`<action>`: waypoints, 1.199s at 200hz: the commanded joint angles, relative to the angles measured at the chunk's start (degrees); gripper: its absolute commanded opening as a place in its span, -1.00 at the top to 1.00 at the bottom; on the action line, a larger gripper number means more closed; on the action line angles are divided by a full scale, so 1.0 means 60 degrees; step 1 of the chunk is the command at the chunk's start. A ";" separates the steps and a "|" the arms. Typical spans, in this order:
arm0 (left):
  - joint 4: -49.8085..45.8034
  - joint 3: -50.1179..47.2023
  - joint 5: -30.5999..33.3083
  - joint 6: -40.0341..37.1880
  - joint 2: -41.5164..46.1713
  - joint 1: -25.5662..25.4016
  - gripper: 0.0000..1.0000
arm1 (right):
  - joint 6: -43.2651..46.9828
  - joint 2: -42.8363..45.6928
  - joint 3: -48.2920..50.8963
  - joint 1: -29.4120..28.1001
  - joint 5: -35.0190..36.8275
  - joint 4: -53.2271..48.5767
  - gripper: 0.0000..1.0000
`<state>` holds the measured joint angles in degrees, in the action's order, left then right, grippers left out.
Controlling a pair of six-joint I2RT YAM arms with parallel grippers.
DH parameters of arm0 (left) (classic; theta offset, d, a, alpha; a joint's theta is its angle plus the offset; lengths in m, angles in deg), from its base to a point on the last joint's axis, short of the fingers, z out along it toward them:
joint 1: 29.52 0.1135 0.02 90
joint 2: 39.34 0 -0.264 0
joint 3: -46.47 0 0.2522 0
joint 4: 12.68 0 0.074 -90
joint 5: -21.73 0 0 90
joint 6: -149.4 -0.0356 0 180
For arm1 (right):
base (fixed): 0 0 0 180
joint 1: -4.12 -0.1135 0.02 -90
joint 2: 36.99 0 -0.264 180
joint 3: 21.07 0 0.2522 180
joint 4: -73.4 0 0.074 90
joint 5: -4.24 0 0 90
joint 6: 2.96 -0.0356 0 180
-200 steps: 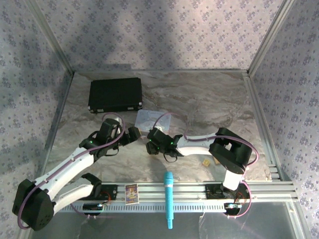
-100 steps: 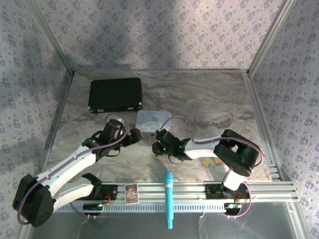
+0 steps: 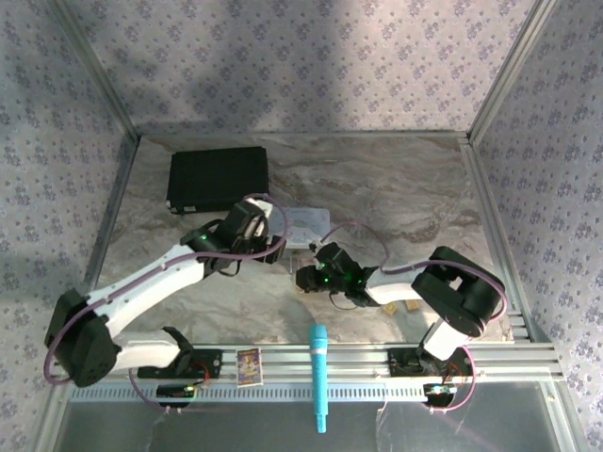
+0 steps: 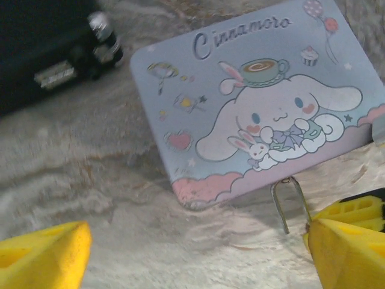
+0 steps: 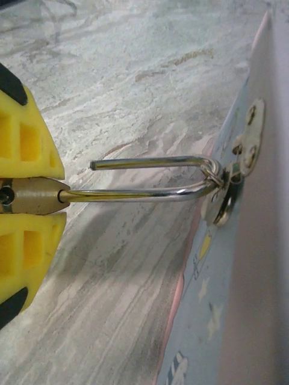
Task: Unlock a padlock with a key
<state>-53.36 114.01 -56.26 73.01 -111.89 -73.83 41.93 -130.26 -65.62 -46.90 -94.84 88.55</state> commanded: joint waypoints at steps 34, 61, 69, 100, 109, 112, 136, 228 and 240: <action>0.0176 0.1016 0.0178 -0.4796 -0.1612 -0.0605 -0.71 | -0.0758 -0.0405 0.0598 0.0319 -0.0859 0.0441 0.87; 0.0501 0.1177 -0.0243 -0.5817 -0.2066 -0.0597 -0.65 | -0.0804 -0.0346 0.0788 0.0471 -0.1020 0.0519 0.88; 0.0570 0.1210 -0.0222 -0.5969 -0.2251 -0.0596 -0.63 | -0.0819 -0.0313 0.0874 0.0519 -0.1086 0.0596 0.87; 0.0676 0.1060 -0.0061 -0.6203 -0.2808 -0.0670 -0.48 | -0.0994 -0.0250 0.1143 0.0762 -0.1256 0.0905 0.87; 0.0874 0.0931 0.0013 -0.6294 -0.2941 -0.0645 -0.47 | -0.0981 -0.0293 0.1109 0.0790 -0.1326 0.0939 0.87; 0.0916 0.0903 0.0052 -0.6320 -0.2989 -0.0638 -0.47 | -0.0976 -0.0303 0.1096 0.0787 -0.1339 0.0939 0.87; 0.0787 0.0903 0.0503 -0.6460 -0.3402 -0.0714 -0.38 | -0.0994 -0.0465 0.1128 0.0821 -0.1376 0.1058 0.87; 0.0254 0.0423 0.0580 -0.4969 -0.3819 -0.1363 0.15 | -0.2077 -0.0738 0.1439 0.0675 -0.0577 0.1830 0.90; 0.0036 0.0483 0.0623 -0.4724 -0.3913 -0.1457 0.23 | -0.2398 -0.0999 0.1461 0.0568 -0.0293 0.2209 0.91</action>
<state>-46.67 118.56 -48.37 39.79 -132.20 -80.81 38.15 -131.57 -59.17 -43.12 -100.66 104.37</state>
